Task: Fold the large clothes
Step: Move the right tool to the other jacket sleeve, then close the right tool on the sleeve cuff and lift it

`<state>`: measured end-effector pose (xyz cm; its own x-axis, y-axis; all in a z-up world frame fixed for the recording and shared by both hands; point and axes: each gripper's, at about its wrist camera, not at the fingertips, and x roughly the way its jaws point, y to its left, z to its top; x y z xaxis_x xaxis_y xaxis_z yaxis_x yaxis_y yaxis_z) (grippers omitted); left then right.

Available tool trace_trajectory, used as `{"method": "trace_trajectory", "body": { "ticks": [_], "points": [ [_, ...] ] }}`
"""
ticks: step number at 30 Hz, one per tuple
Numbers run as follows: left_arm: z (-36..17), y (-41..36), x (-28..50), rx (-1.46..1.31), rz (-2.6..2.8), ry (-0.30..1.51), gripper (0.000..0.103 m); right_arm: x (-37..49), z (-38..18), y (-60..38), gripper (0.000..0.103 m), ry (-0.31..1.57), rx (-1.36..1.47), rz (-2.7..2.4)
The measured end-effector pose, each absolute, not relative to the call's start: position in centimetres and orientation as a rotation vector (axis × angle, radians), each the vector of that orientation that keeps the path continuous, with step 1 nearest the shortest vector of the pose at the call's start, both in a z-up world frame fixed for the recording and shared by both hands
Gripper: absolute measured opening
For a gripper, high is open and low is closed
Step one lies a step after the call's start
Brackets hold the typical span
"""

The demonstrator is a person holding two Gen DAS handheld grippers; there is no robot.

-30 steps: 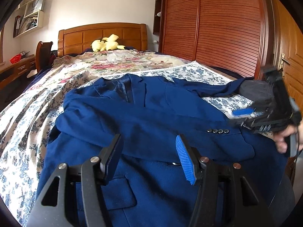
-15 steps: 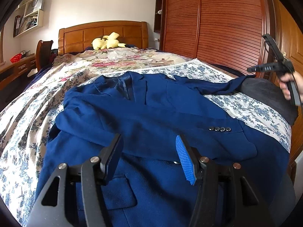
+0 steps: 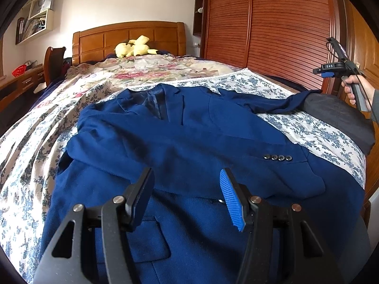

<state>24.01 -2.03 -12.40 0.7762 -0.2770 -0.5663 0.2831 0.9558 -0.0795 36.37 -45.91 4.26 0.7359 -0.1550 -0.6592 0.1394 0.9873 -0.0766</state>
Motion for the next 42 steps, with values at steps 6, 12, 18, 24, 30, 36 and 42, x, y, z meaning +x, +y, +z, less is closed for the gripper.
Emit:
{"method": "trace_trajectory", "body": {
  "ticks": [6, 12, 18, 24, 30, 36, 42],
  "points": [
    [-12.6, -2.1, 24.1, 0.012, -0.303, 0.623, 0.057, 38.0, 1.4, -49.1, 0.061, 0.788, 0.051, -0.2],
    [-12.6, -2.2, 24.2, 0.018, -0.305, 0.631, 0.057, 39.3, -1.1, -51.5, 0.061, 0.832, 0.183, -0.202],
    [-12.6, -2.2, 24.3, 0.014, -0.308, 0.634, 0.057, 40.8, -1.9, -52.1, 0.056, 0.846, 0.208, -0.23],
    [-12.7, -2.2, 24.3, 0.013, -0.309, 0.635, 0.057, 42.5, -3.1, -51.4, 0.005, 0.896, 0.139, -0.259],
    [-12.5, -2.1, 24.0, 0.014, -0.308, 0.625, 0.057, 41.2, -0.1, -47.6, 0.001, 0.79, 0.052, -0.18],
    [-12.0, -1.9, 23.5, 0.012, -0.306, 0.61, 0.057, 39.2, 5.2, -40.9, 0.001, 0.705, -0.041, -0.038],
    [-11.2, -1.2, 22.7, -0.001, -0.309, 0.591, 0.057, 36.7, 8.6, -32.9, 0.001, 0.662, -0.11, 0.117]
  ]
}}
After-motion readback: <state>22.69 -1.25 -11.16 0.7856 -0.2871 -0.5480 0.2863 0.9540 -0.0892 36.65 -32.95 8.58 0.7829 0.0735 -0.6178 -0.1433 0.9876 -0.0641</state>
